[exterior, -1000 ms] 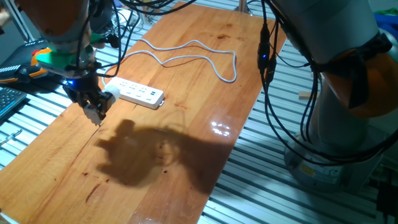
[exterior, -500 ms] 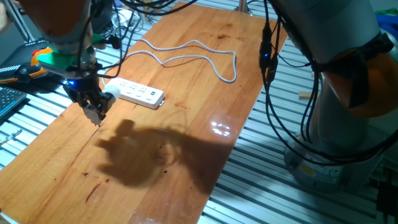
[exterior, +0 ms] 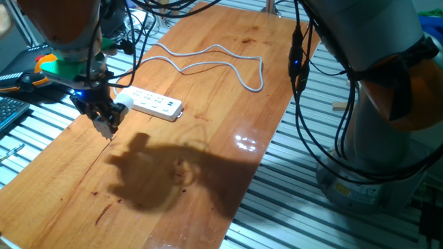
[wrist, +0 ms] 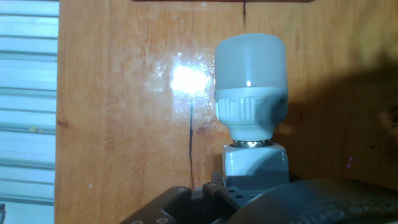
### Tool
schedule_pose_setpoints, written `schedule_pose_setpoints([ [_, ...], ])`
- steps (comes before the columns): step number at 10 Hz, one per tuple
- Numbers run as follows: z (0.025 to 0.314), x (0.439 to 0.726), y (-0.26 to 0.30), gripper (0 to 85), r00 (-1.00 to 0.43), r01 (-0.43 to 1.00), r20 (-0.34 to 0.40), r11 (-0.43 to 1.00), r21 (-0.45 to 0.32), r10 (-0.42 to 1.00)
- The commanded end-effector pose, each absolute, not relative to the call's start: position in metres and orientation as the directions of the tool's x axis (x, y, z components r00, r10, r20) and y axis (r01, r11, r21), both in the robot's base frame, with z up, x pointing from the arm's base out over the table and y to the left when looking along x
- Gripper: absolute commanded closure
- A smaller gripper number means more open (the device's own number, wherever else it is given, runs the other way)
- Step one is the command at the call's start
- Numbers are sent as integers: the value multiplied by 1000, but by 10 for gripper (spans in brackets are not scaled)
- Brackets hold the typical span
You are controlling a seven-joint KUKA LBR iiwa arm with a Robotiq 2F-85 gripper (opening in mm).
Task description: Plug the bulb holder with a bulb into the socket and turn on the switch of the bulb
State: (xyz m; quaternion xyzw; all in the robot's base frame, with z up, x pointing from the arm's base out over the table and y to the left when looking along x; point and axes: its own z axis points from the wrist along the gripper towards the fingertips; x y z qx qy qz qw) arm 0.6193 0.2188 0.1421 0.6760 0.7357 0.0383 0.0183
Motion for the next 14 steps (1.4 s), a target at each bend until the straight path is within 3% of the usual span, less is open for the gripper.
schedule_pose_setpoints([
  [1,142,619,219,850,-83,993,20,81,80,996],
  [9,161,627,114,850,-39,997,35,37,65,999],
  [14,154,616,51,850,18,996,-9,-17,83,1000],
])
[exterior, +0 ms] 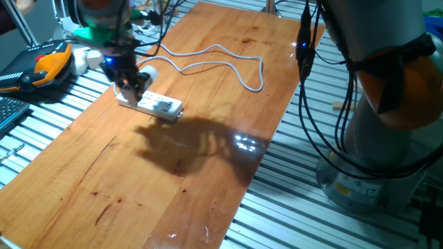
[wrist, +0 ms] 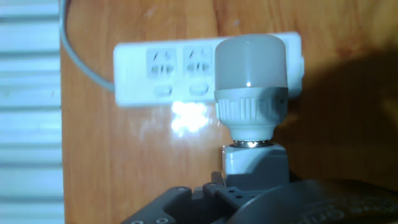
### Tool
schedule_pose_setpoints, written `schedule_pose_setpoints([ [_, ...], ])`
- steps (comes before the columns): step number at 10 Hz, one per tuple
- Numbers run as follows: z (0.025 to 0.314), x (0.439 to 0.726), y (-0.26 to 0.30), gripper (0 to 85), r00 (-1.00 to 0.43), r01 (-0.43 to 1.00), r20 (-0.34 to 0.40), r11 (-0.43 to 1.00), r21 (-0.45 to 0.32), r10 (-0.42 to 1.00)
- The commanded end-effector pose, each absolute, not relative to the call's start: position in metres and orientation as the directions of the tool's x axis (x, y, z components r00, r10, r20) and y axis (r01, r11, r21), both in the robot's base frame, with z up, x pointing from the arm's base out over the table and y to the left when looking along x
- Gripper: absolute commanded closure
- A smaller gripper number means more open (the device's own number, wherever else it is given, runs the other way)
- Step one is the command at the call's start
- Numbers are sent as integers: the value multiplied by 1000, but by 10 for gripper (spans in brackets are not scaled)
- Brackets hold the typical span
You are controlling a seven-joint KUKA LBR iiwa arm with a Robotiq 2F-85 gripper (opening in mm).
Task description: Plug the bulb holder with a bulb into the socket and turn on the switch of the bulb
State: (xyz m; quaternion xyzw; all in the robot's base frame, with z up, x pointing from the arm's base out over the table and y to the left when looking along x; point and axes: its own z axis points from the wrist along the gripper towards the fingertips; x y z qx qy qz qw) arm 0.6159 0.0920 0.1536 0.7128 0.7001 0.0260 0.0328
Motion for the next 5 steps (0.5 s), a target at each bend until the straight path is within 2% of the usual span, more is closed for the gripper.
schedule_pose_setpoints([
  [1,152,613,42,850,25,996,-8,-25,83,1000],
  [5,156,598,11,850,18,997,-8,-17,71,1000],
])
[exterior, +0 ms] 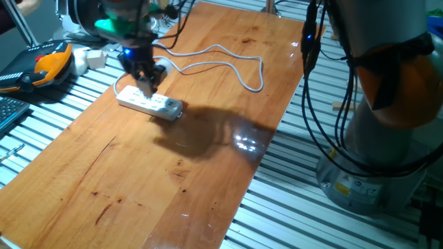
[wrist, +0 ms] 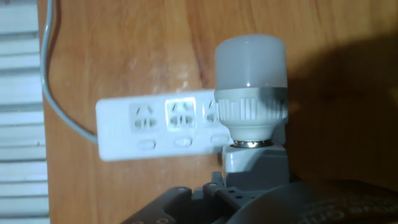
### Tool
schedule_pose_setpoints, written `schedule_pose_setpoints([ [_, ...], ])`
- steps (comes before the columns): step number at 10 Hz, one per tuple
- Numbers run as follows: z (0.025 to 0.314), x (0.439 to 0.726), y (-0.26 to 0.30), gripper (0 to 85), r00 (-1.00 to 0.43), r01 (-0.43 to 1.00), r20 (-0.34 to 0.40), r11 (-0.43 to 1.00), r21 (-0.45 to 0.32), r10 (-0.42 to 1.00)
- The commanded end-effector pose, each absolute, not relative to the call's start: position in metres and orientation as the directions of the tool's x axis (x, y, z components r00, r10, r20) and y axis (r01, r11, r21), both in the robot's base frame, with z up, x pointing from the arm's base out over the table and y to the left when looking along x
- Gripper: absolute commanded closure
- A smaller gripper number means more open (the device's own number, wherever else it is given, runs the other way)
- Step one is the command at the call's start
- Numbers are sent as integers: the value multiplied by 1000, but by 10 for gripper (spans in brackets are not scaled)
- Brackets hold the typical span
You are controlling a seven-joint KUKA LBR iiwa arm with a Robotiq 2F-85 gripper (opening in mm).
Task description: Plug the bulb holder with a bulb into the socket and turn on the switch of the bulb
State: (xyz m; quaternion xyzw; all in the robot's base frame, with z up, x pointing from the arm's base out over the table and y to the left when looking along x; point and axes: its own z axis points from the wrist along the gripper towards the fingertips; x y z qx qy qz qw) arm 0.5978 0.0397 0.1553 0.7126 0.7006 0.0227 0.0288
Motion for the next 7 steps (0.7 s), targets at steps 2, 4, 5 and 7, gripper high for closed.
schedule_pose_setpoints([
  [2,152,596,6,850,19,997,-17,-18,74,1000],
  [4,141,600,2,850,35,997,-11,-34,65,999],
  [5,138,599,1,850,32,997,-14,-31,70,999],
  [7,137,603,3,850,32,997,-17,-30,75,999],
])
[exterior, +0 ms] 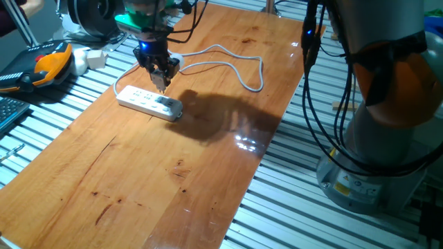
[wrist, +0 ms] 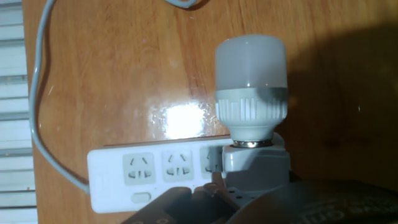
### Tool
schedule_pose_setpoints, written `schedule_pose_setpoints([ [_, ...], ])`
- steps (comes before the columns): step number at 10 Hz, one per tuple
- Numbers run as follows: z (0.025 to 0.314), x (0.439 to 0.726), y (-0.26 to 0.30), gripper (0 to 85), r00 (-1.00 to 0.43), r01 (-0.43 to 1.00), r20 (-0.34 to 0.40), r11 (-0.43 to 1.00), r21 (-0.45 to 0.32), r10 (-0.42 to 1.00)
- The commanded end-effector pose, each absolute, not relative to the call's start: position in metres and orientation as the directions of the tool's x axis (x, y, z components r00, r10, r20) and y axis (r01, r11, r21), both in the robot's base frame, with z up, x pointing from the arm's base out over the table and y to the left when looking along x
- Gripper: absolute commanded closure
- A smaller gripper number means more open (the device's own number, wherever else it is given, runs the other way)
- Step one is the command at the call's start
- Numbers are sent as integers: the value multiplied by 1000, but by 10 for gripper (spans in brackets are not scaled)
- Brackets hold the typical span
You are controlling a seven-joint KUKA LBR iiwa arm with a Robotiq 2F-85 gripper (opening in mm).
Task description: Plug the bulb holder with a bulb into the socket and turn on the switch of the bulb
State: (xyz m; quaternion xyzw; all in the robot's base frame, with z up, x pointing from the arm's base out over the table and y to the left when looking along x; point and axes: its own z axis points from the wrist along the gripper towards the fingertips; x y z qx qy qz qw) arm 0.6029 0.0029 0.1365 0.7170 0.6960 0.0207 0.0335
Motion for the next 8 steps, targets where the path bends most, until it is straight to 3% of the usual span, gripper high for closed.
schedule_pose_setpoints([
  [1,136,603,3,850,27,996,-14,-26,81,1000],
  [3,136,603,3,850,6,997,-19,-4,74,1000],
  [5,136,603,3,850,-39,999,65,37,27,997],
  [6,136,603,3,850,-42,999,67,42,9,997],
  [8,136,603,3,850,-97,994,0,97,53,995],
])
